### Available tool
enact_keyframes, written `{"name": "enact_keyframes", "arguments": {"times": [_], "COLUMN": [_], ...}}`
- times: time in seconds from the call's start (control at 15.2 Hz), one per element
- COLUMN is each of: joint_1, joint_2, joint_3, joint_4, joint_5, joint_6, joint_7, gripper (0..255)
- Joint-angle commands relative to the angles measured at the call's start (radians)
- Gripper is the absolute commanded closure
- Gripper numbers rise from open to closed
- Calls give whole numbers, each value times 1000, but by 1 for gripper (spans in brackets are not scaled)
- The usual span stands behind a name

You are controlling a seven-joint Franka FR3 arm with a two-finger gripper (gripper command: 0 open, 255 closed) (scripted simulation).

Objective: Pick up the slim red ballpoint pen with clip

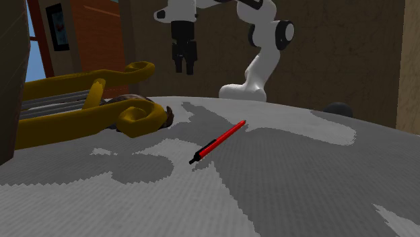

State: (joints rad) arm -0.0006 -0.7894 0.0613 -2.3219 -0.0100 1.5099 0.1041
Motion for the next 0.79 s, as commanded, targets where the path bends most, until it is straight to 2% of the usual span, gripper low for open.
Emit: {"name": "enact_keyframes", "arguments": {"times": [0.0, 0.73], "joint_1": [0, 79], "joint_2": [0, 302], "joint_3": [0, 156], "joint_4": [0, 183], "joint_5": [0, 66], "joint_6": [0, 140], "joint_7": [0, 70], "gripper": [0, 0]}}
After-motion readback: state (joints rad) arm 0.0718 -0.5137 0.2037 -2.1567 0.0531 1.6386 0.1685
